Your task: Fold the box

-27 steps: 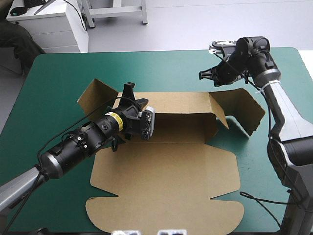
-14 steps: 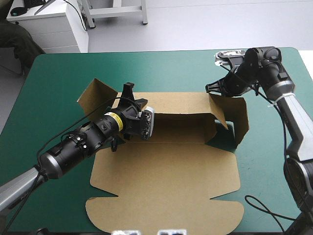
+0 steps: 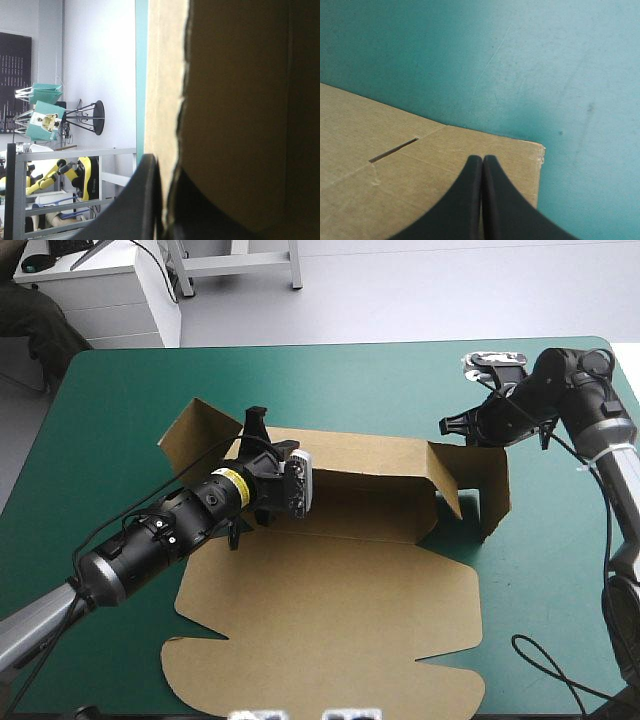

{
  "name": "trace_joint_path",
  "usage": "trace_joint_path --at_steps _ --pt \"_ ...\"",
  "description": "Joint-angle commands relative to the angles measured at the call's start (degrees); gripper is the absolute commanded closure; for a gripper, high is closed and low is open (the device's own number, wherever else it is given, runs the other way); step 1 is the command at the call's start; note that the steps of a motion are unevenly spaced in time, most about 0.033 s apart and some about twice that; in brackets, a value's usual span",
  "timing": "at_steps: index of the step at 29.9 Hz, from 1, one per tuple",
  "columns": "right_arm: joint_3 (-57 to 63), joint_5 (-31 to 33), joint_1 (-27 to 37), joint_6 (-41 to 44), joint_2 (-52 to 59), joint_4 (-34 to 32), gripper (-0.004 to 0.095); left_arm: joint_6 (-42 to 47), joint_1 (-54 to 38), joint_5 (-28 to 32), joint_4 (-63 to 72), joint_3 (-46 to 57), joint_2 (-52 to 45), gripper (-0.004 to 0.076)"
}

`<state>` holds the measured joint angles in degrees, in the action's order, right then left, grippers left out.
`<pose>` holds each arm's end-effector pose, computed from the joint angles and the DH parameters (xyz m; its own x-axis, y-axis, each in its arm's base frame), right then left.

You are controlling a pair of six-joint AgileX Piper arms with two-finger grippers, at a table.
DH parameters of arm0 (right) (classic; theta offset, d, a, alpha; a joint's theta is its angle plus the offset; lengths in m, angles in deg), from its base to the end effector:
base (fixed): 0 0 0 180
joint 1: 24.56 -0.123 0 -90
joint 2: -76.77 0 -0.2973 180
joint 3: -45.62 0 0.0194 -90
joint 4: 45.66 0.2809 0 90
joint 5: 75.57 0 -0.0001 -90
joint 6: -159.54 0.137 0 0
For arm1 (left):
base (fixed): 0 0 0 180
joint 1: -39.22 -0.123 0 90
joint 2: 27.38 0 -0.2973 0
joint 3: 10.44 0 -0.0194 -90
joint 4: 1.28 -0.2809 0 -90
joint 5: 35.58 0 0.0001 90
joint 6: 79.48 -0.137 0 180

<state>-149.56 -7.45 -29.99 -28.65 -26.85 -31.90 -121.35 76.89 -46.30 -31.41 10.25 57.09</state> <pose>0.3999 0.0684 0.3169 -0.8986 -0.1363 -0.4170 -0.2287 0.9567 0.1802 0.3020 -0.2170 0.3076 0.4098 0.8769 -0.2512 0.4821 0.0256 0.8758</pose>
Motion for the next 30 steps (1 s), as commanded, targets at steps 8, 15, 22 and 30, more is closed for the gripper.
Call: trace_joint_path --at_steps 8,15,22,30 --pt "-0.62 3.52 1.19 -2.31 2.78 6.27 0.0927 15.49 -0.12 -8.21 -13.78 -5.80 -0.88 0.0731" --pt "-0.62 3.60 -1.35 -4.64 2.78 8.41 0.0927 15.49 -0.12 -9.14 -14.90 -5.80 -0.77 0.0731" --pt "-0.58 3.49 -1.86 -6.83 2.78 9.64 0.0927 15.49 -0.12 -9.89 -15.23 -5.80 0.75 0.0731" --pt "1.57 3.49 -1.86 -9.46 2.78 16.40 0.0927 15.49 -0.12 -9.41 -15.23 -5.80 1.40 0.0731"
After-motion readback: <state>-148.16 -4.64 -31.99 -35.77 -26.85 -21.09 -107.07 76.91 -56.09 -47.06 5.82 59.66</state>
